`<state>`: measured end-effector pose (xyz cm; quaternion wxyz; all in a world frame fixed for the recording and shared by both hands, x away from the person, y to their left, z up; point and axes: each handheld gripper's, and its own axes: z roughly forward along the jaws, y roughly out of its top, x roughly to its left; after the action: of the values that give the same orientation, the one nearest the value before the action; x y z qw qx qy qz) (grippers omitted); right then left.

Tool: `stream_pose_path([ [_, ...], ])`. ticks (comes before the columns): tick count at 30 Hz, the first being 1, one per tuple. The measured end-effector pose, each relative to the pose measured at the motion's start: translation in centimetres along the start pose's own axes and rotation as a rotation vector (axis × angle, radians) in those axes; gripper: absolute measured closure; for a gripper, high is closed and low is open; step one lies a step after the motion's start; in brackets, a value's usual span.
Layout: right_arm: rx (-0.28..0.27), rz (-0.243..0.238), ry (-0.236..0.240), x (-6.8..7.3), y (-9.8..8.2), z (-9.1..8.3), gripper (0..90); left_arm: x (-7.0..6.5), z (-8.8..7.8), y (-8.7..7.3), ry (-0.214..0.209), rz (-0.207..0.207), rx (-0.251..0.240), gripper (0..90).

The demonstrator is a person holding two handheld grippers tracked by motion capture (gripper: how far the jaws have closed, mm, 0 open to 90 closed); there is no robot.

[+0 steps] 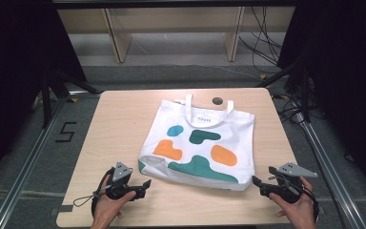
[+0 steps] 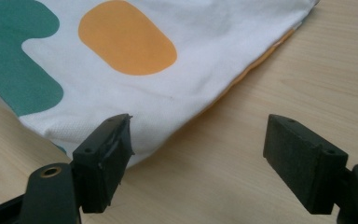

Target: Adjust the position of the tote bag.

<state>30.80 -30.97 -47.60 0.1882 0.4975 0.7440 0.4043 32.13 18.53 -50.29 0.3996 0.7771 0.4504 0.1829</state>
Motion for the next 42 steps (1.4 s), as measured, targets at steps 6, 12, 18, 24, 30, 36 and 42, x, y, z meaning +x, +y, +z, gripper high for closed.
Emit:
stream_pose_path([
  [6, -0.010, -0.030, -0.001, 0.1, 0.1, 0.0, 25.6, 0.0, 0.0, 0.1, -0.001, 0.005, 0.002, 15.1],
  [12, -0.010, -0.041, -0.002, 0.1, 0.4, -0.1, 25.6, -0.2, -0.1, 0.1, -0.001, 0.017, -0.005, 18.2],
  [18, -0.011, -0.037, 0.018, 0.2, 0.5, 0.2, 26.1, -0.8, -0.4, 0.1, -0.022, 0.021, -0.064, 46.0],
  [24, -0.042, -0.054, 0.032, 0.0, 0.9, 0.4, 28.5, -2.1, -0.2, 0.5, -0.076, 0.086, -0.102, 65.4],
  [30, -0.046, -0.072, 0.015, -0.1, 1.2, 0.6, 36.5, -3.5, 0.7, 0.8, -0.125, 0.138, -0.072, 76.1],
  [36, -0.049, -0.098, -0.026, -0.5, 1.7, 0.6, 53.2, -3.1, 2.6, 1.8, -0.112, 0.117, -0.088, 83.2],
  [42, -0.022, -0.213, -0.054, -1.3, 1.5, 1.0, 71.8, -2.4, 4.1, 2.3, -0.095, 0.142, -0.029, 82.9],
])
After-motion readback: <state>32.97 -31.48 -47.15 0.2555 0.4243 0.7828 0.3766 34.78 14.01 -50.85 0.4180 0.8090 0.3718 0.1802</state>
